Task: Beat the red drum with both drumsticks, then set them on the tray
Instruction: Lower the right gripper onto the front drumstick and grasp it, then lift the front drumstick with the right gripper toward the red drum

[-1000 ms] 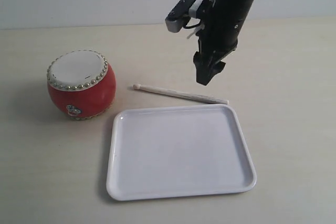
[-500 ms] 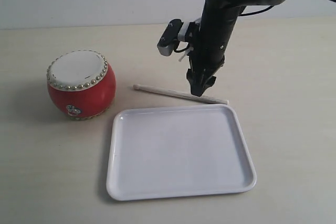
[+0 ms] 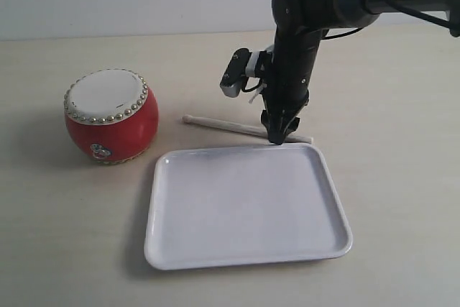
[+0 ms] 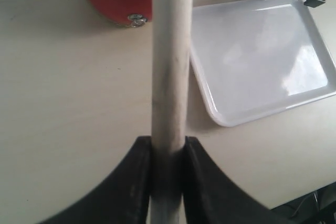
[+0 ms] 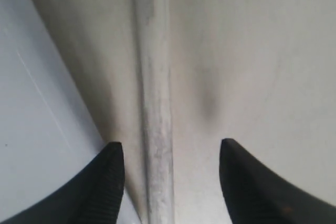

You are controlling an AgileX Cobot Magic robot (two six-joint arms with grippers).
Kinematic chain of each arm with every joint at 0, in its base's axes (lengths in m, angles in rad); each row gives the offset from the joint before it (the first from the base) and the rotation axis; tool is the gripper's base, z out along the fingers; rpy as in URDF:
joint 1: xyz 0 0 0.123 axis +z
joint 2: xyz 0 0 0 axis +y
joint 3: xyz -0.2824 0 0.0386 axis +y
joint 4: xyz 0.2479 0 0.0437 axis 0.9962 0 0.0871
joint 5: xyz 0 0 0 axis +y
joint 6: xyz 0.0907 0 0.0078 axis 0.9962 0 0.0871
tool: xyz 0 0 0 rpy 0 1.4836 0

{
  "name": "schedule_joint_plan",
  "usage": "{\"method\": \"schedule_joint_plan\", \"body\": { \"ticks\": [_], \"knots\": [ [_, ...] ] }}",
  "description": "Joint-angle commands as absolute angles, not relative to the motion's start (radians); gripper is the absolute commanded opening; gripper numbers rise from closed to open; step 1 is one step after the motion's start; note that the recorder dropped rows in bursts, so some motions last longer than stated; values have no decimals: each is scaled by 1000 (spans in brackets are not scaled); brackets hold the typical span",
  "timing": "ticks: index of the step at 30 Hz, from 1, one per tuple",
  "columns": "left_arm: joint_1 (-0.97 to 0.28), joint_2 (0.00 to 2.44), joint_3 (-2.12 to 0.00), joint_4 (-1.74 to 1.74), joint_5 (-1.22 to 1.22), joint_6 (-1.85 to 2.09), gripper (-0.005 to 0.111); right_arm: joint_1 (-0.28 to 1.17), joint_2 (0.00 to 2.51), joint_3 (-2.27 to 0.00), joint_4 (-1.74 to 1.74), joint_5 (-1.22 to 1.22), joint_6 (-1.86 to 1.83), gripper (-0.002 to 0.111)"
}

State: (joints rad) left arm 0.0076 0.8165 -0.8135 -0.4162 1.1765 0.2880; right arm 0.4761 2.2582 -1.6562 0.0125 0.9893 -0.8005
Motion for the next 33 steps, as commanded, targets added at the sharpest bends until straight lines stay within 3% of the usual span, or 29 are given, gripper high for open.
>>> {"method": "schedule_joint_plan", "body": {
  "ticks": [1,12,15,18,27,33],
  "knots": [
    [10,812,-822,-430,1181,278,0,477,2269,-1663,7,943,-810,52],
    [10,813,-822,-434,1181,278,0,477,2302,-1663,23,932,-806,47],
    [10,813,-822,-434,1181,278,0,477,2302,-1663,23,950,-806,30],
    [10,816,-822,-433,1179,278,0,477,2302,-1663,23,954,-806,0],
    [10,816,-822,-429,1160,278,0,477,2189,-1663,24,977,-627,0],
    [10,854,-822,-403,1175,284,0,477,2035,-1663,59,1208,-467,0]
  ]
}}
